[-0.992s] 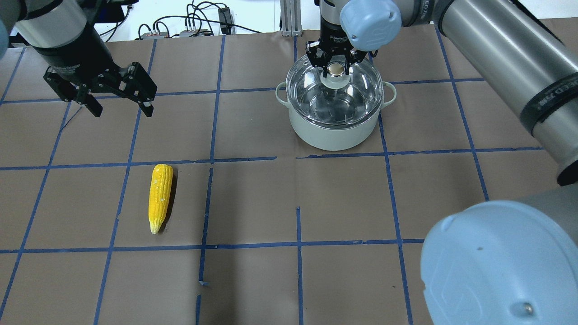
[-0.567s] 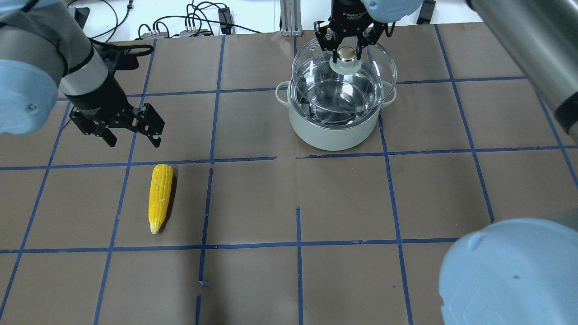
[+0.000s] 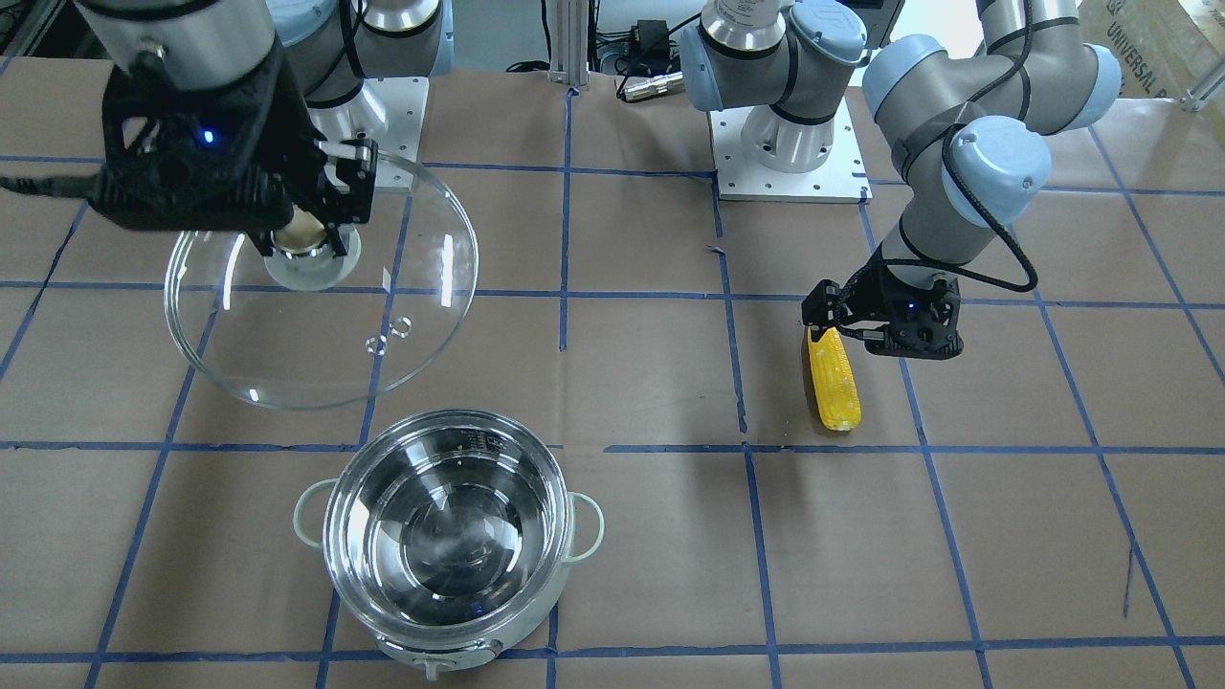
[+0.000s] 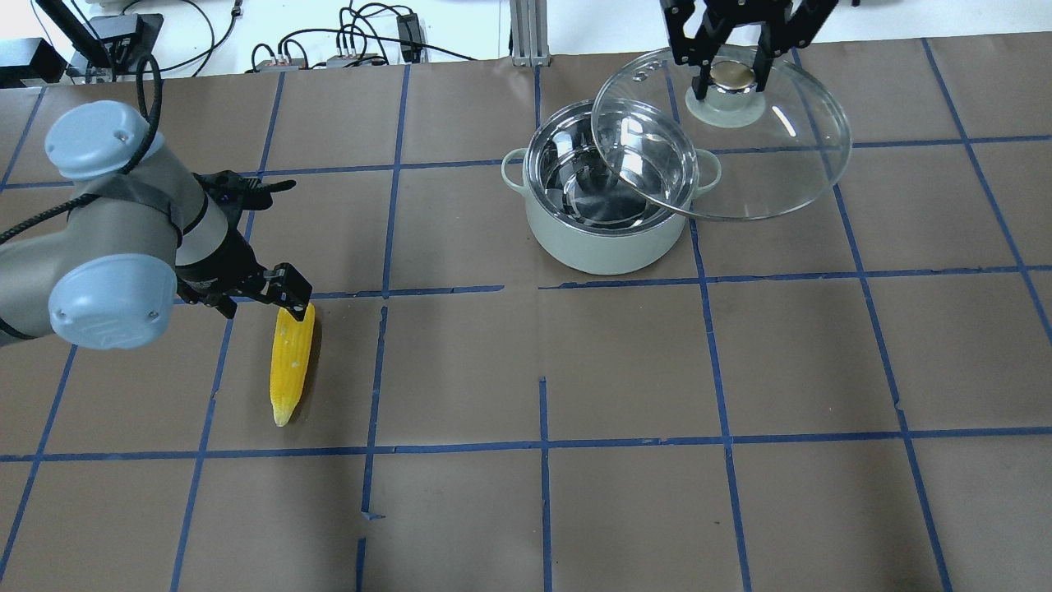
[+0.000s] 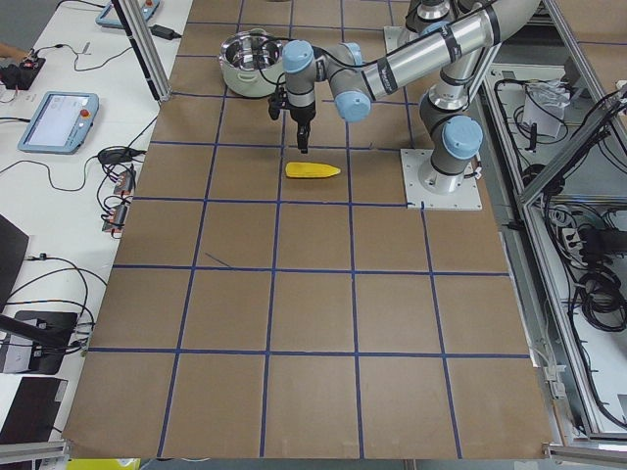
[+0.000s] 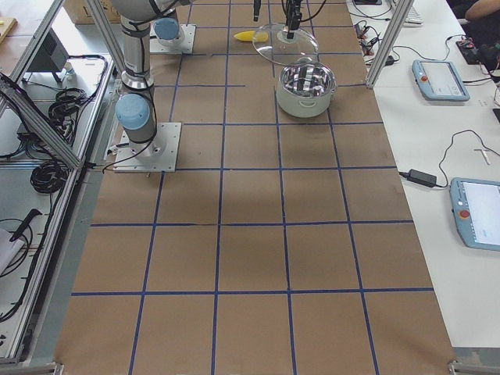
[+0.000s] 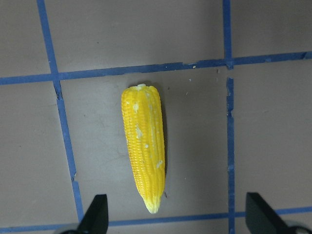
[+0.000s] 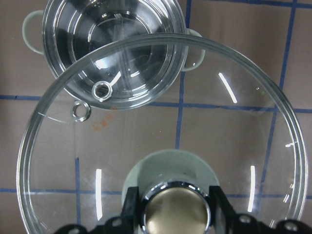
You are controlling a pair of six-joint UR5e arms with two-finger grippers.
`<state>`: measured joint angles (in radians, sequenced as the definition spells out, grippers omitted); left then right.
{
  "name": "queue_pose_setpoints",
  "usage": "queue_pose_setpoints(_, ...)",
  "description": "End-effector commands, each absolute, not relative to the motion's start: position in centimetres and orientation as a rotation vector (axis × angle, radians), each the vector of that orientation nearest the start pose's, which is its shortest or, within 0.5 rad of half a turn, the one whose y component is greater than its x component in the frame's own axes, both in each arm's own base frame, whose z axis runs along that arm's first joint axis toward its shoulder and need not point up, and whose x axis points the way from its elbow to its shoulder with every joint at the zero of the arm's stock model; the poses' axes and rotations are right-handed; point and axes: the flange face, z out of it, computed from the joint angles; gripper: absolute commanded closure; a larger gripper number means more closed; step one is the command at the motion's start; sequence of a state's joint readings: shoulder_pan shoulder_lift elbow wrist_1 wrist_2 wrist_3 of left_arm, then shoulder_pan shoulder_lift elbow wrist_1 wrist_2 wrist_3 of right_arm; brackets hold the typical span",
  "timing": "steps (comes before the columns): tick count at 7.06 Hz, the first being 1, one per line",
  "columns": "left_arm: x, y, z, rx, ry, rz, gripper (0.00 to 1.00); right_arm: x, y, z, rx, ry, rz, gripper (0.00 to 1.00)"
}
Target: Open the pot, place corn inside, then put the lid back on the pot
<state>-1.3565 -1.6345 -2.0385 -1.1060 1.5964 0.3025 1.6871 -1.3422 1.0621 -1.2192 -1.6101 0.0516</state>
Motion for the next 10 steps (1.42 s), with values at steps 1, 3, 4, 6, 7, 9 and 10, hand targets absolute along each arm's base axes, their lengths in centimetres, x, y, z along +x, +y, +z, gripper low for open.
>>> queue_pose_setpoints(1,-2.9,-47.4,23.3,0.208,3.127,0.127,0.0,18.6,-51.3,59.7,-0.106,3.185,0.136,0.76)
queue_pose_setpoints(3,-2.7,-48.2,21.0,0.214,3.119,0.079,0.0,18.4,-50.0,60.6,-0.107,3.193,0.145,0.76)
queue_pose_setpoints(4,-2.6,-48.6,20.2,0.216,3.116,0.058,0.01,18.3,-48.7,61.8,-0.106,3.189,0.114,0.76)
queue_pose_setpoints(6,-2.3,-49.0,20.1,0.235,3.105,0.056,0.05,17.7,-47.3,62.6,-0.104,3.19,0.144,0.76)
queue_pose_setpoints(7,-2.2,-48.8,19.7,0.23,3.111,0.065,0.07,15.9,-47.7,61.8,-0.062,3.181,0.173,0.76)
queue_pose_setpoints(9,-2.1,-48.6,19.3,0.221,3.11,0.088,0.25,13.6,-46.0,57.3,-0.02,3.17,0.175,0.75)
queue_pose_setpoints(10,-2.1,-48.7,19.0,0.224,3.11,0.1,0.39,13.3,-45.2,54.2,-0.007,3.171,0.139,0.75)
